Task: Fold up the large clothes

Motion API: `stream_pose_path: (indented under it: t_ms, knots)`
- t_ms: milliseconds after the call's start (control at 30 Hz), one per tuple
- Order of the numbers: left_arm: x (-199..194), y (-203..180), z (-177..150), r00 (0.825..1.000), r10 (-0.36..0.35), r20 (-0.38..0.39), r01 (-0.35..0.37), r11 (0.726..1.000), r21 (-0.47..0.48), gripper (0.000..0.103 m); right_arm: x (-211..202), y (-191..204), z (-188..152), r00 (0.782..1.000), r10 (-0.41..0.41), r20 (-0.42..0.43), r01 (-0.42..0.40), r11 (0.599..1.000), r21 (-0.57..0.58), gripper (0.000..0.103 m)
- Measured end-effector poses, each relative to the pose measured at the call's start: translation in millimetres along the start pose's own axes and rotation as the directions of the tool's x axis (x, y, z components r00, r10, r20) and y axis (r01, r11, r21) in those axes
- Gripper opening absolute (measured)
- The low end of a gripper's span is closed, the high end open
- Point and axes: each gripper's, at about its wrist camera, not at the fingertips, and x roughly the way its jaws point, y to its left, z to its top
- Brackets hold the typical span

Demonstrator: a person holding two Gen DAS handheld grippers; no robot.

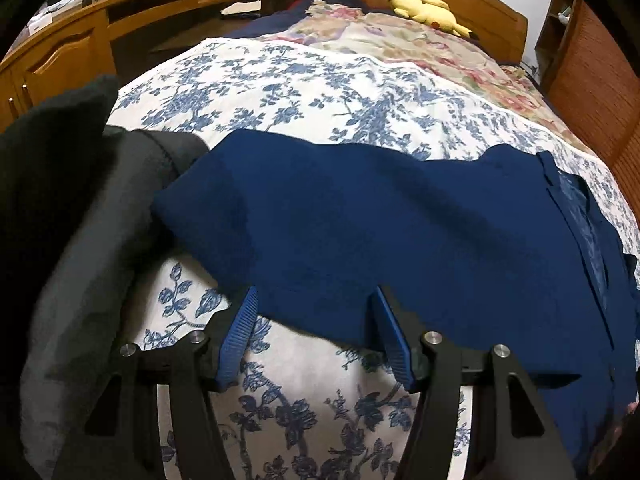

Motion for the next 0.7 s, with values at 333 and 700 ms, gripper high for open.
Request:
stream_pose_path:
  t_ms: [333,700]
  knots:
    - [5.2,5.5,-2.1,1.000,-0.014,-0.024,0.013,0.999,-0.030,0.053,0.7,-0.8,0.4,1.000,0.000,0.000,0.000,1.000,-0.004,0.103]
    - [-21.9,-58.0,25.4,0.998,-0.015,0.068,0.005,0.989,0.146,0.006,-4.5,-0.2,-0.2,0.999,0.009,-0.043,-0.010,1.000,-0.019,0.103]
